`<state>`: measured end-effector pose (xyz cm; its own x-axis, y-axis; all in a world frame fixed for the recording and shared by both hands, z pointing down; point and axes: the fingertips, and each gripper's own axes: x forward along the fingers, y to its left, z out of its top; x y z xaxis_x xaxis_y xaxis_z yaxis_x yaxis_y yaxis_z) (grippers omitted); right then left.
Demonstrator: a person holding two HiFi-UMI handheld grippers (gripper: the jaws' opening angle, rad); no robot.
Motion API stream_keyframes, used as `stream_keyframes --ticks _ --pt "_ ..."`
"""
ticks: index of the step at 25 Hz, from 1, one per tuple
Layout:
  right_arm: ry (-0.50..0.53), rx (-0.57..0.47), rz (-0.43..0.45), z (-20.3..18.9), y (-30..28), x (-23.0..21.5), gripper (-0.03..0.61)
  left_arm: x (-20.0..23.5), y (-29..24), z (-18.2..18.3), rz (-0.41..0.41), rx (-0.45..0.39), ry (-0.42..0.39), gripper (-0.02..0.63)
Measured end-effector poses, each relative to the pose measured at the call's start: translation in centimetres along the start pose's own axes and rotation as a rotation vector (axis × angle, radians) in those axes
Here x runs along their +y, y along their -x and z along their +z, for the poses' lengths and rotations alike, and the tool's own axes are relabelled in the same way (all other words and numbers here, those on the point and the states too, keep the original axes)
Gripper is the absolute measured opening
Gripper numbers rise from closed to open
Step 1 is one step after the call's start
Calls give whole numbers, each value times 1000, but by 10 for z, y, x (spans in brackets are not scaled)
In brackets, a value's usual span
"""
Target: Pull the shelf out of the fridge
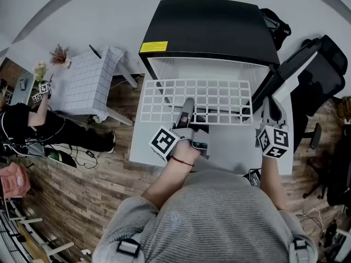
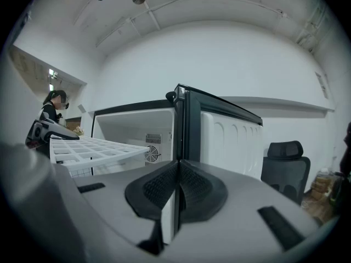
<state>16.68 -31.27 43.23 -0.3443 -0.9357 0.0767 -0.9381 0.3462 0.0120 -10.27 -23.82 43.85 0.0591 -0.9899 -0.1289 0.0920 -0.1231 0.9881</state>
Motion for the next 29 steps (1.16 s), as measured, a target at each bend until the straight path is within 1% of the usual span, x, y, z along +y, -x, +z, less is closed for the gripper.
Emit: stream_keyframes --ticks 1,5,8,14,16,19,22,26,29 --pt "-1 0 1 0 0 0 14 -1 0 0 -1 -1 1 35" --pt "6 1 1 0 1 -1 14 6 2 3 17 9 -42 35" --pt "9 -1 3 1 1 0 14 2 1 0 5 6 -4 35" --pt "10 -1 1 2 0 1 14 -2 -1 -2 2 7 21 35" --pt "11 1 2 1 0 1 14 -1 -1 -2 4 10 13 35" --pt "13 2 0 0 0 1 14 7 0 2 24 21 -35 35" --pt "17 2 -1 2 0 1 14 9 1 2 30 20 -22 35" --pt "20 4 -4 1 1 2 14 2 -1 -2 9 16 16 35" --pt "19 3 -6 -1 0 1 14 10 0 0 27 24 -2 36"
